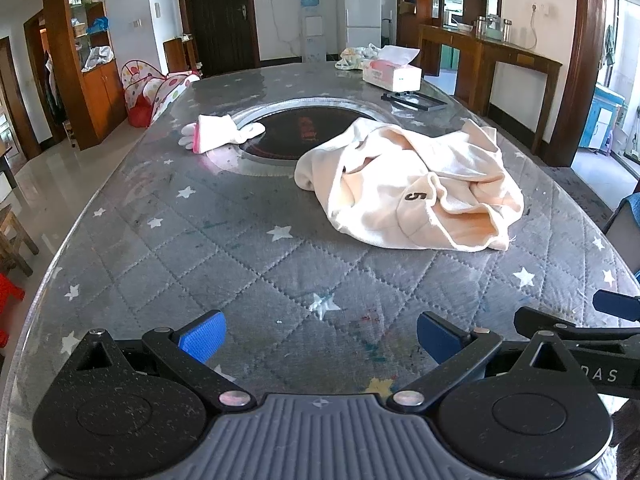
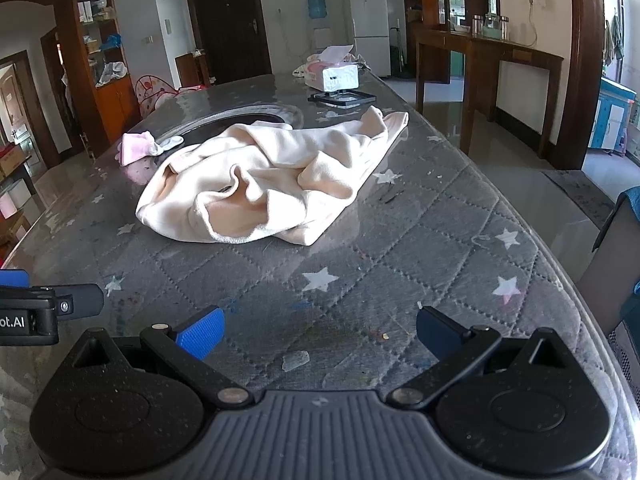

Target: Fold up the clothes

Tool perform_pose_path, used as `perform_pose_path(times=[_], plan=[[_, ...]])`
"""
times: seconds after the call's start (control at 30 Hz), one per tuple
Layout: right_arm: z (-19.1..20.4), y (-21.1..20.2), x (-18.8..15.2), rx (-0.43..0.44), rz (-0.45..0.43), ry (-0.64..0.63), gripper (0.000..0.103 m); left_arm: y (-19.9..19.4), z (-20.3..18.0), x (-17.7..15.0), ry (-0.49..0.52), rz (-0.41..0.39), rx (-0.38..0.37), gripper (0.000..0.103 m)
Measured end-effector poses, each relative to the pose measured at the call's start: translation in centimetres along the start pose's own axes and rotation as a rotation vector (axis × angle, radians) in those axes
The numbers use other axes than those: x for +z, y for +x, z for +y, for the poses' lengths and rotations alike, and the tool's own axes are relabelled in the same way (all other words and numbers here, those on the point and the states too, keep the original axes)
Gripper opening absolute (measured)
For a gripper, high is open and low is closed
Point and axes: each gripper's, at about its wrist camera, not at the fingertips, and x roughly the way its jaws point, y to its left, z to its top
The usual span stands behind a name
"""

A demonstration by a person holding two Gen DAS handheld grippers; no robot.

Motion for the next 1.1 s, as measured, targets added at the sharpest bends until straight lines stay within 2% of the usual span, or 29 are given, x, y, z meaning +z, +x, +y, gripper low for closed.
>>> perform_pose_path(times=[0.63, 0.9, 1.1], plan=[[0.0, 0.9, 0.2, -0.001, 0.017, -0.002, 0.103, 1.1, 0.1, 0.2, 0.001, 0.026, 0.002, 0.103], [0.2, 1.4, 1.2, 0.005, 0.014, -0.022, 0.103, 1.5, 0.2, 1.1, 0.028, 0.017, 0.008, 0.103], [0.2, 1.9, 2.3, 0.016, 0.003, -0.044, 0.103, 2.1, 0.2, 2.1, 0.044, 0.016, -0.014, 0.103]])
